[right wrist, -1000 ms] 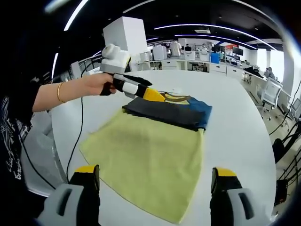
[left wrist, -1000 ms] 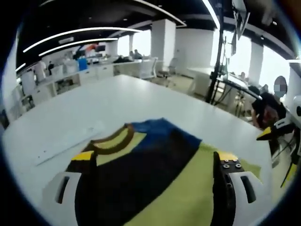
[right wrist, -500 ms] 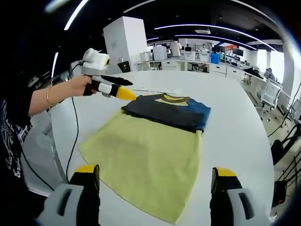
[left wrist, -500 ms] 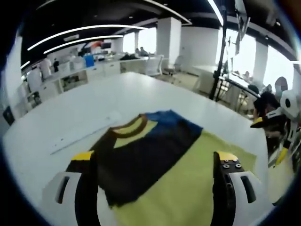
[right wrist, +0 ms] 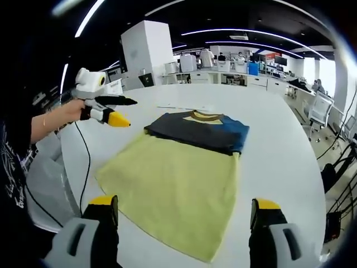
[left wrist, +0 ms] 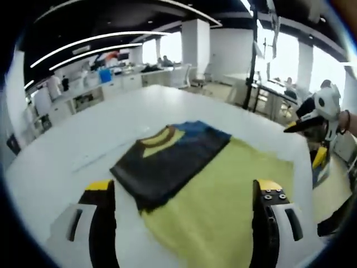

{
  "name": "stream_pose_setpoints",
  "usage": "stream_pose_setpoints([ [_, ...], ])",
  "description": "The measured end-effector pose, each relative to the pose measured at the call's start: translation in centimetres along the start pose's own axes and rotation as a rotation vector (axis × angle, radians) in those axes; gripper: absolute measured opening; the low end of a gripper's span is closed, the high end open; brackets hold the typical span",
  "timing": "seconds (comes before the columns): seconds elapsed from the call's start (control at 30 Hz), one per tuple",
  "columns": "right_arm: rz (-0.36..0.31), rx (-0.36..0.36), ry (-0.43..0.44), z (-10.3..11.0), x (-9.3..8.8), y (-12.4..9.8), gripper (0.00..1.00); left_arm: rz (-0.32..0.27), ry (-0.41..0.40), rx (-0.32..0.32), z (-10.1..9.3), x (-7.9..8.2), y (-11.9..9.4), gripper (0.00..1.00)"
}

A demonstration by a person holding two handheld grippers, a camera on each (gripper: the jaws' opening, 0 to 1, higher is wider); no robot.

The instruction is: Fold the garment on the visible template until the final outline fits inside the template.

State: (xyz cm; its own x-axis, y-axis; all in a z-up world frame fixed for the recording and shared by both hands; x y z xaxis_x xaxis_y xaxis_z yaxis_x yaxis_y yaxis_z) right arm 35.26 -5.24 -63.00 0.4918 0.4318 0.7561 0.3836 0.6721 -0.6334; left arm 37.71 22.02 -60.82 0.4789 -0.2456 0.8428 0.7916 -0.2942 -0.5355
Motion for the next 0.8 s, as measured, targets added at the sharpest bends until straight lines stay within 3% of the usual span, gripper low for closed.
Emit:
stream_pose_setpoints([
  [0.33, 0.017, 0.005, 0.008, 0.2, -0.9, -0.1, 0.98, 0.025, 0.001, -0.006, -1.0, -3.3, -3.4, 0.91],
  [0.53, 0.027, 0.003, 0.017, 0.3, -1.7, 0.0, 0.96, 0.03, -0.086, 0.034, -1.4, -6.0, -5.3, 0.84],
  [0.8, 0.042, 0.0, 0.02, 0.4, -2.7, 0.3, 0.92, 0.054, -0.114, 0.075, -1.8, -8.4, -6.9, 0.78],
])
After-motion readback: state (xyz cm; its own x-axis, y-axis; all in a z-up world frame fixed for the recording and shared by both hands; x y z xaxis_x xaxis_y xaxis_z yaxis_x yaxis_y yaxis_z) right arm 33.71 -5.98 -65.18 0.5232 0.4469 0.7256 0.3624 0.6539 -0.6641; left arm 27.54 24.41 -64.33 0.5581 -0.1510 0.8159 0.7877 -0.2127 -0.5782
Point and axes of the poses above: the point that each gripper's makers call its tool centre point, and the gripper's own axes: y roughly forward along the fingers, z roughly to its left, x roughly out of its top, the point moved 2 cm from there along -y, roughly backward along the fingers, and after that the axes turned 2 degrees about y, right-handed, at the moved point
